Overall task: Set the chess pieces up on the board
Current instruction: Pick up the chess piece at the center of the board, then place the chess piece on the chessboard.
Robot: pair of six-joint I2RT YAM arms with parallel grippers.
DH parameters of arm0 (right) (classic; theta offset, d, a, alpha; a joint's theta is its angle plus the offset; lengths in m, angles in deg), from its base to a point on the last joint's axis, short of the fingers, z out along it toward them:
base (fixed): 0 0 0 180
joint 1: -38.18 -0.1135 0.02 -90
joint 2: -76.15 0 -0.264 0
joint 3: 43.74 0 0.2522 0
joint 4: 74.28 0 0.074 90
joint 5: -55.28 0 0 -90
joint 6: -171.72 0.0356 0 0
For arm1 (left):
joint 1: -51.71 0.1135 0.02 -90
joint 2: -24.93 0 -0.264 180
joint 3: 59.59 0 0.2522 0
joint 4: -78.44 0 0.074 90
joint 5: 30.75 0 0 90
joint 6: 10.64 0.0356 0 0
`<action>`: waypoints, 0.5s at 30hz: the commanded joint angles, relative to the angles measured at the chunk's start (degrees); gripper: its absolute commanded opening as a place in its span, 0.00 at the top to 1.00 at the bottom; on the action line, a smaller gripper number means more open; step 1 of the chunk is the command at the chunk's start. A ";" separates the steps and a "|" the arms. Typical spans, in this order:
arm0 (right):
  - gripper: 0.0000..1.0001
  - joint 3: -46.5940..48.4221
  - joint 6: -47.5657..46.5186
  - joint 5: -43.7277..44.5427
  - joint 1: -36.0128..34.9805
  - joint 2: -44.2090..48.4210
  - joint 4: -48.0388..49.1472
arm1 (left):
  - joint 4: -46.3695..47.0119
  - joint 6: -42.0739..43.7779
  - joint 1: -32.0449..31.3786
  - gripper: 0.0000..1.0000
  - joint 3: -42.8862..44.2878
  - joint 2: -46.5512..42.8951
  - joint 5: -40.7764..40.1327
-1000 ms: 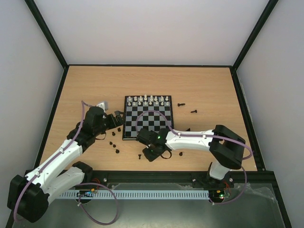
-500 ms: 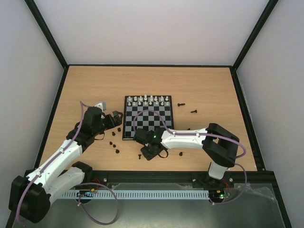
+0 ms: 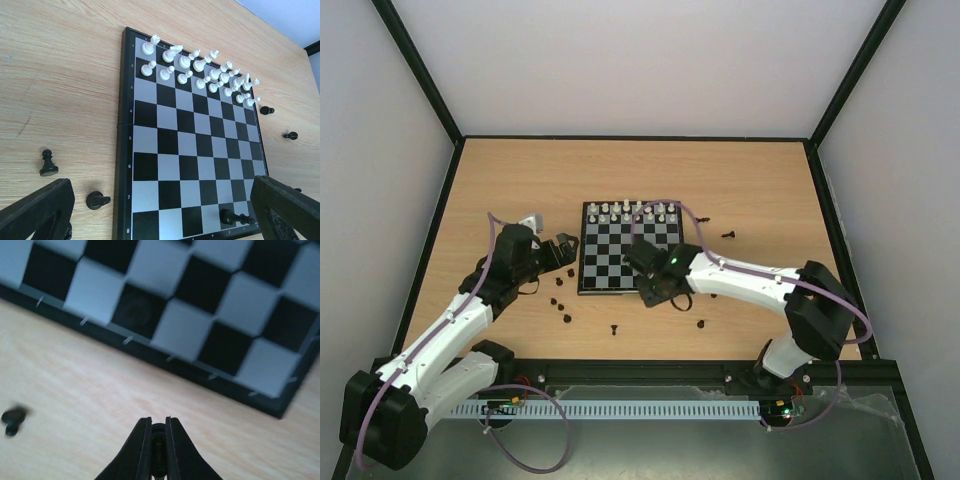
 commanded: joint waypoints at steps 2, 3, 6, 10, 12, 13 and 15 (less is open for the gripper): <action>0.97 2.33 -0.07 3.05 7.51 2.10 -4.55 | 0.79 1.04 0.46 0.00 -0.73 0.14 0.96; 0.97 2.72 -0.42 2.96 8.77 1.81 -4.22 | 0.83 1.12 0.45 0.01 -0.71 0.31 1.04; 0.96 3.69 -1.64 2.32 11.66 0.13 -3.22 | 0.80 1.45 0.54 0.00 -0.38 0.86 1.21; 0.96 5.58 -2.58 2.00 13.37 -2.70 -2.43 | 0.88 1.76 0.62 0.00 -0.23 1.37 1.19; 0.96 6.38 -2.88 1.95 13.65 -3.97 -2.29 | 1.00 1.77 0.66 0.00 -0.32 1.48 1.33; 0.96 6.69 -2.96 1.91 13.68 -4.53 -2.23 | 0.97 1.83 0.70 0.01 -0.27 1.46 1.38; 0.96 7.18 -3.15 1.64 13.70 -5.85 -2.08 | 1.14 1.84 0.79 0.01 -0.41 1.72 1.40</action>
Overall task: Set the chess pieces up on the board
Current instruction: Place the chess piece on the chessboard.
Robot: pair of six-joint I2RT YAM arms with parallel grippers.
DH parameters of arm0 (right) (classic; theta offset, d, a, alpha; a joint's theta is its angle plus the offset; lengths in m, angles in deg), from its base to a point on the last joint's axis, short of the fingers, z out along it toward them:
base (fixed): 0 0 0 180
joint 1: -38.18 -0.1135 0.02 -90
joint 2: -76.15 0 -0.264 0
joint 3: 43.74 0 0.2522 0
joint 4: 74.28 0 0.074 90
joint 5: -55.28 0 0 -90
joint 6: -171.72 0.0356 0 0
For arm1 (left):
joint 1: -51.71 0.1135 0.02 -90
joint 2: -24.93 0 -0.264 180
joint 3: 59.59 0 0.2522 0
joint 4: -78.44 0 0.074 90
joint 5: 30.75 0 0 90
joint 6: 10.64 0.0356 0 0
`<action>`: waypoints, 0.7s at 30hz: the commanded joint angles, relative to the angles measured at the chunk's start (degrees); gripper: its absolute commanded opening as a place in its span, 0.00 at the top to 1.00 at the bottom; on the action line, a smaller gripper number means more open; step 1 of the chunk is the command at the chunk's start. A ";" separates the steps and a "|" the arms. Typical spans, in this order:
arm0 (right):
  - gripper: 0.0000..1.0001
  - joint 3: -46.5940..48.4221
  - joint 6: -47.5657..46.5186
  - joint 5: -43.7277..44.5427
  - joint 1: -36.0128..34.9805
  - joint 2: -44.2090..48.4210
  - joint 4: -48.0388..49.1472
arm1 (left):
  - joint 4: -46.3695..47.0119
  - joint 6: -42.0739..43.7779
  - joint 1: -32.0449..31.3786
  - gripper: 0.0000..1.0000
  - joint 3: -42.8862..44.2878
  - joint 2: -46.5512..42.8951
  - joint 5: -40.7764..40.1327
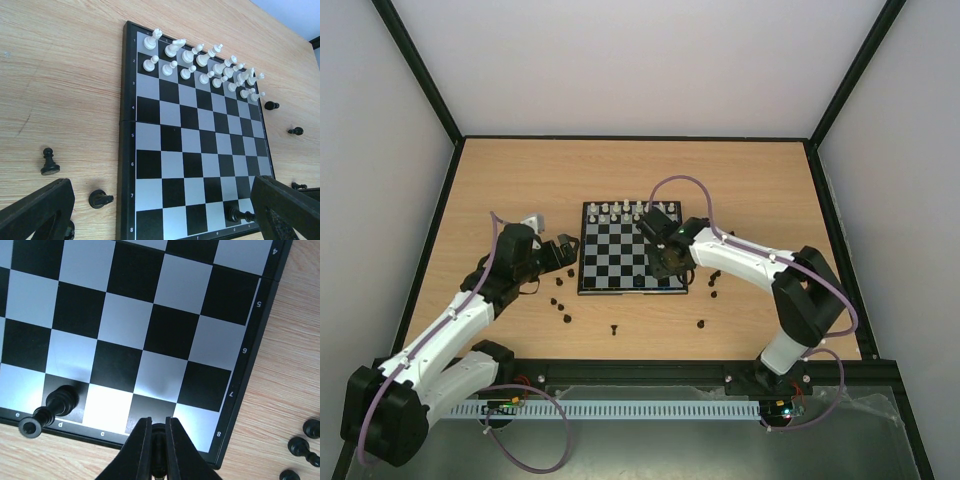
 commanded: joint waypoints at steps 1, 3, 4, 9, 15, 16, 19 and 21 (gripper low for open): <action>0.96 2.18 -1.12 -0.05 0.23 -2.94 -1.81 | 1.09 0.78 0.50 0.00 -0.37 0.48 0.75; 0.96 2.21 -1.13 0.02 0.29 -3.87 -1.81 | 1.22 0.80 0.52 0.01 -0.36 0.59 0.87; 0.96 2.10 -1.13 0.11 0.28 -4.05 -1.71 | 1.27 0.80 0.59 0.01 -0.48 0.66 0.88; 0.95 1.08 -1.22 -0.47 0.24 -4.70 -1.18 | 1.77 0.80 0.59 0.01 -0.46 1.32 1.01; 0.95 -0.10 -1.40 -2.50 0.27 -5.18 0.19 | 2.54 0.80 0.60 0.00 -0.61 2.13 1.48; 0.95 -0.09 -1.52 -2.67 0.29 -5.28 0.23 | 2.68 0.76 0.60 0.01 -0.62 2.22 1.49; 0.95 -0.38 -1.66 -2.98 0.28 -5.63 0.36 | 2.90 0.72 0.60 0.01 -0.70 2.55 1.54; 0.95 -0.71 -1.66 -2.86 0.27 -5.71 0.39 | 3.07 0.70 0.60 0.01 -0.62 2.63 1.50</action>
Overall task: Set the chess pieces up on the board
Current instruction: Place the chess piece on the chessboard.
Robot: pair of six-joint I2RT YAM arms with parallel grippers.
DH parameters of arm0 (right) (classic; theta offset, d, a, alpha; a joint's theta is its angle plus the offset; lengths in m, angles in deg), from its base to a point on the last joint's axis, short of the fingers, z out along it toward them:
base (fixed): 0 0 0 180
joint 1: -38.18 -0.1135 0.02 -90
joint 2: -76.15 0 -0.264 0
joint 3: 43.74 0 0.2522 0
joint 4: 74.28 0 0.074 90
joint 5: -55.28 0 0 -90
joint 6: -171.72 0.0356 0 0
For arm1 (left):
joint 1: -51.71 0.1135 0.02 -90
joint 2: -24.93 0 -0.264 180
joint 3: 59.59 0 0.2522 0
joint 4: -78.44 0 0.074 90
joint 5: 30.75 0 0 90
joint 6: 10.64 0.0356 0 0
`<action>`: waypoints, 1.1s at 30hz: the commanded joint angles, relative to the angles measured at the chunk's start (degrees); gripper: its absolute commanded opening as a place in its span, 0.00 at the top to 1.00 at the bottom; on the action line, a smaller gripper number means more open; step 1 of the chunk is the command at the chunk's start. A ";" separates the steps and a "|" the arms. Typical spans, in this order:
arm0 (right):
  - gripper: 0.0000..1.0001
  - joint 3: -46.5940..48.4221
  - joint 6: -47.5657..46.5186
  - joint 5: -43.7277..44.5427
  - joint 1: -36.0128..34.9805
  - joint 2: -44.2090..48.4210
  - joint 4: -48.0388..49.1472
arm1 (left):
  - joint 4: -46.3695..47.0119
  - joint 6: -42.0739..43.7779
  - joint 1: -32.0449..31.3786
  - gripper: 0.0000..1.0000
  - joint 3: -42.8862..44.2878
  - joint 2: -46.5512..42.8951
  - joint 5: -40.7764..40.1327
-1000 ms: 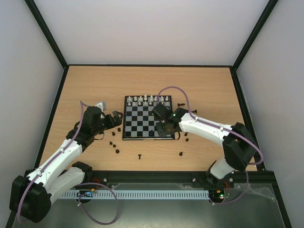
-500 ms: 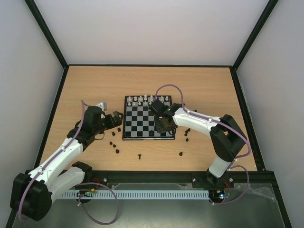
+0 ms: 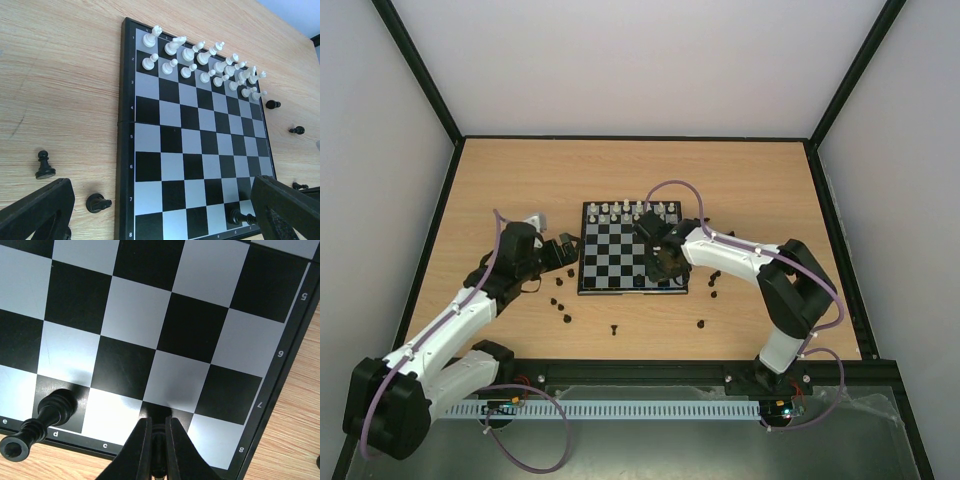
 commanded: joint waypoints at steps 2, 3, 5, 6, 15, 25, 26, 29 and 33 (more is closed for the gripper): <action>0.95 -1.45 -0.65 -0.50 0.17 -1.05 -0.95 | 1.32 0.52 0.28 0.00 -0.66 0.62 0.60; 0.95 -1.54 -0.54 -0.43 0.17 -1.08 -0.97 | 1.33 0.53 0.28 0.01 -0.63 0.73 0.60; 0.95 -1.76 -0.58 -0.40 0.23 -1.09 -1.03 | 1.48 0.51 0.27 0.01 -0.62 0.98 0.60; 0.95 -1.93 -0.55 -0.38 0.18 -1.04 -0.97 | 1.57 0.48 0.28 0.00 -0.66 1.12 0.60; 0.88 -2.17 -0.81 -0.47 0.23 -1.23 -0.95 | 2.51 0.29 0.27 0.01 -0.71 2.23 0.86; 0.76 -1.44 -1.01 0.29 0.23 0.33 -1.05 | 2.19 0.25 0.28 0.00 -0.41 2.24 0.86; 0.73 -1.32 -1.01 0.75 0.19 0.98 -1.25 | 2.02 0.21 0.28 0.00 -0.35 2.18 0.86; 0.63 -0.95 -1.08 2.57 0.18 3.67 -1.94 | 1.24 0.33 0.23 0.01 0.03 1.88 0.88; 0.55 -0.93 -1.25 4.20 0.19 7.81 -2.93 | -0.46 0.59 0.33 0.01 1.03 2.28 -0.19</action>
